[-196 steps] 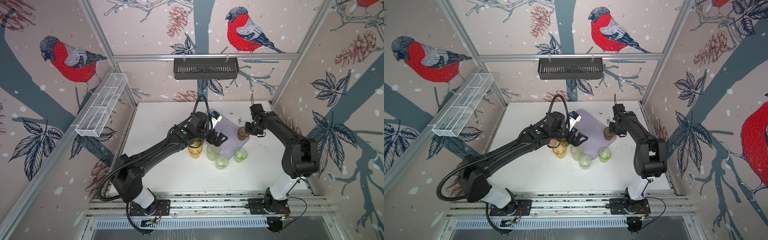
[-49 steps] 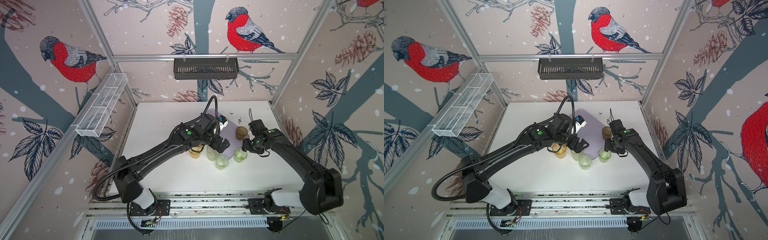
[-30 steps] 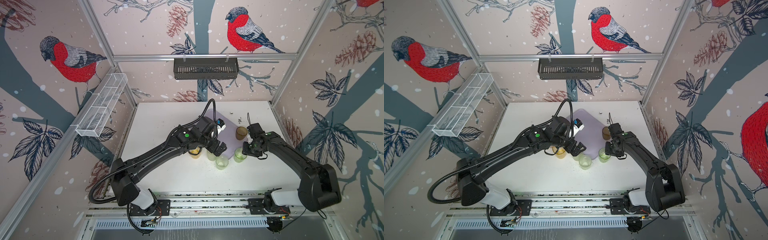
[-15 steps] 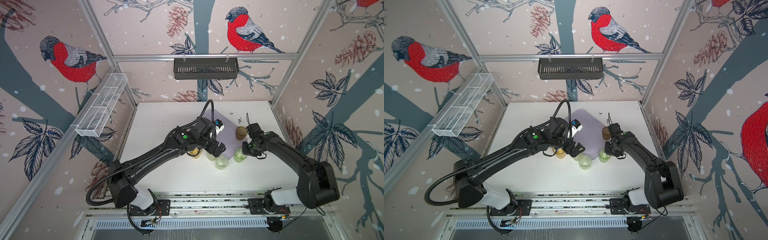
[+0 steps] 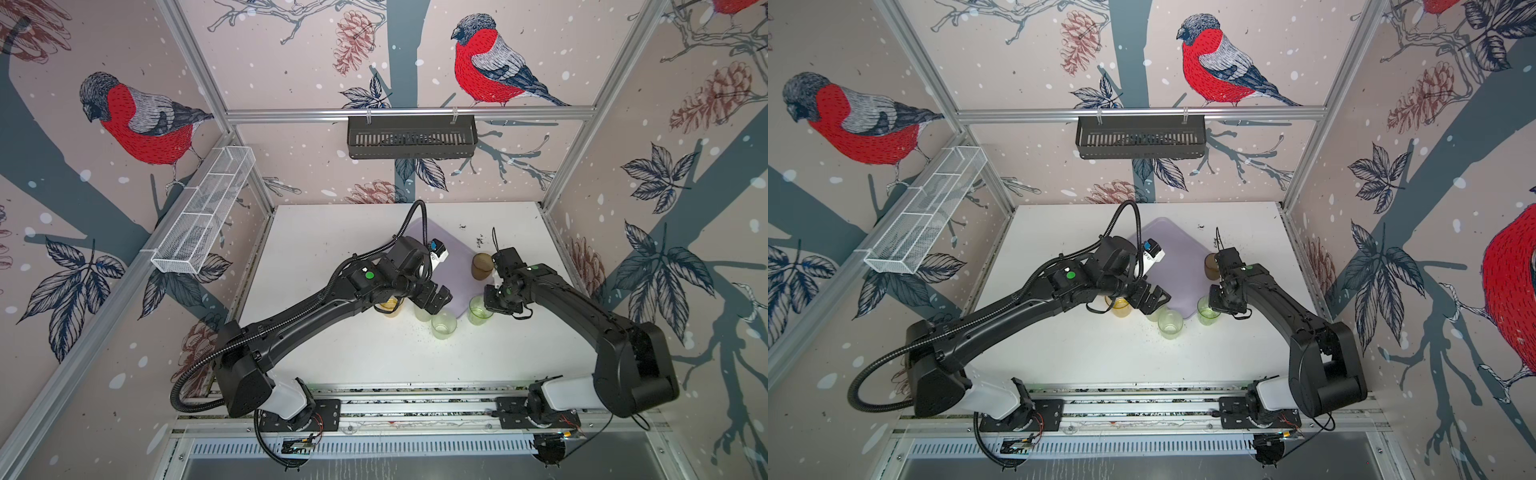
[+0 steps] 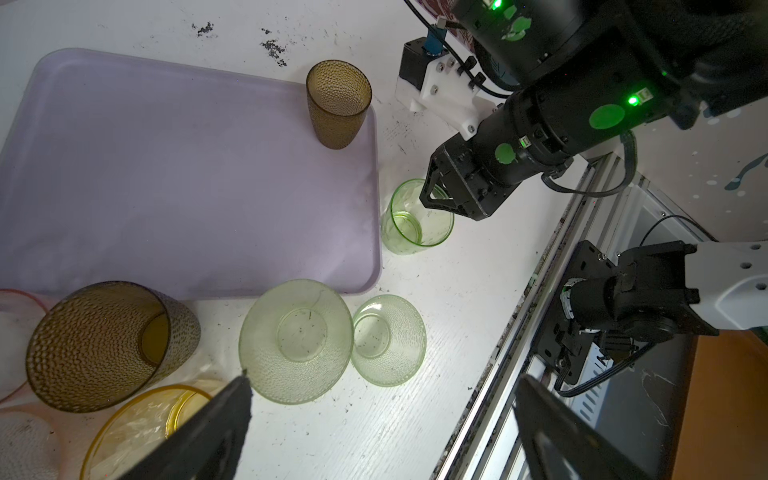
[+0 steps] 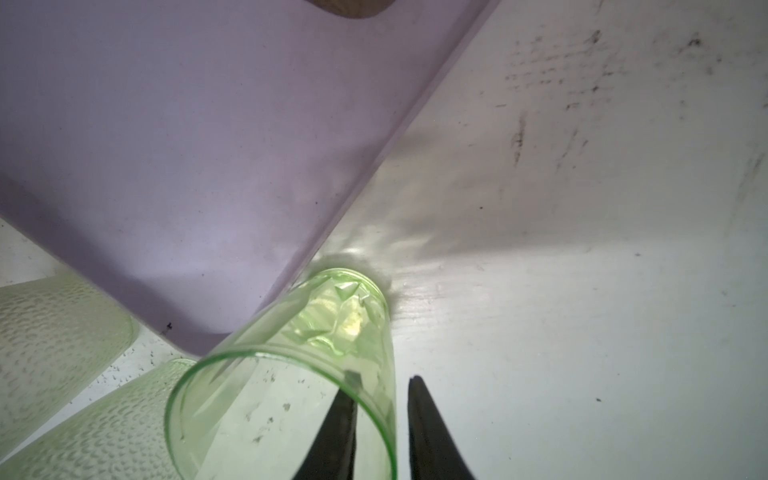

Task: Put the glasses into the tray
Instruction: 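Lower the right gripper over the pale green glass nearest the tray, then close the right gripper on the rim of the pale green glass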

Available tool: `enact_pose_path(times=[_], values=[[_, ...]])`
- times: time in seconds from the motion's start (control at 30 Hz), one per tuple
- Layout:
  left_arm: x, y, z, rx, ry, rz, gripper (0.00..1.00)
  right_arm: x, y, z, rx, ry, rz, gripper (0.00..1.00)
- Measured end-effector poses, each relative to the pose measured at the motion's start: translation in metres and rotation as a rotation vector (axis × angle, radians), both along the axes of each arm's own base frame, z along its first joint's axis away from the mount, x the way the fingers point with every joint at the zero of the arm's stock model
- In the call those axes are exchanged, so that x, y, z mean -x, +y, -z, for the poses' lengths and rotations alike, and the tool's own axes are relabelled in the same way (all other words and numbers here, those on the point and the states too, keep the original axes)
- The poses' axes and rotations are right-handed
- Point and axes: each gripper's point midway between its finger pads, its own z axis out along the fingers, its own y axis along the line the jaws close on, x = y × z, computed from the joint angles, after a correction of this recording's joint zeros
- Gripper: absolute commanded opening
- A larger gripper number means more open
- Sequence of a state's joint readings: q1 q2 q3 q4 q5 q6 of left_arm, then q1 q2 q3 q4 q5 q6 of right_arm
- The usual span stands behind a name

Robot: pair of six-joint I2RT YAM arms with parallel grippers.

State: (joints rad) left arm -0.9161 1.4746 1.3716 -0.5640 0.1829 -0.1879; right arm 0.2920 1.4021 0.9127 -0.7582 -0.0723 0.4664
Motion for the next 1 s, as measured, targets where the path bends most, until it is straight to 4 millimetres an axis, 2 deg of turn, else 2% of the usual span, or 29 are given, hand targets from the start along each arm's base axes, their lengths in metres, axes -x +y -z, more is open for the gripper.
enact_pose_path(times=[1.0], values=[[0.0006,0.0011,0.0005,0.004,0.002,-0.006,0.98,-0.0004,-0.0006,-0.0021,0.002,-0.006,-0.001,0.16]])
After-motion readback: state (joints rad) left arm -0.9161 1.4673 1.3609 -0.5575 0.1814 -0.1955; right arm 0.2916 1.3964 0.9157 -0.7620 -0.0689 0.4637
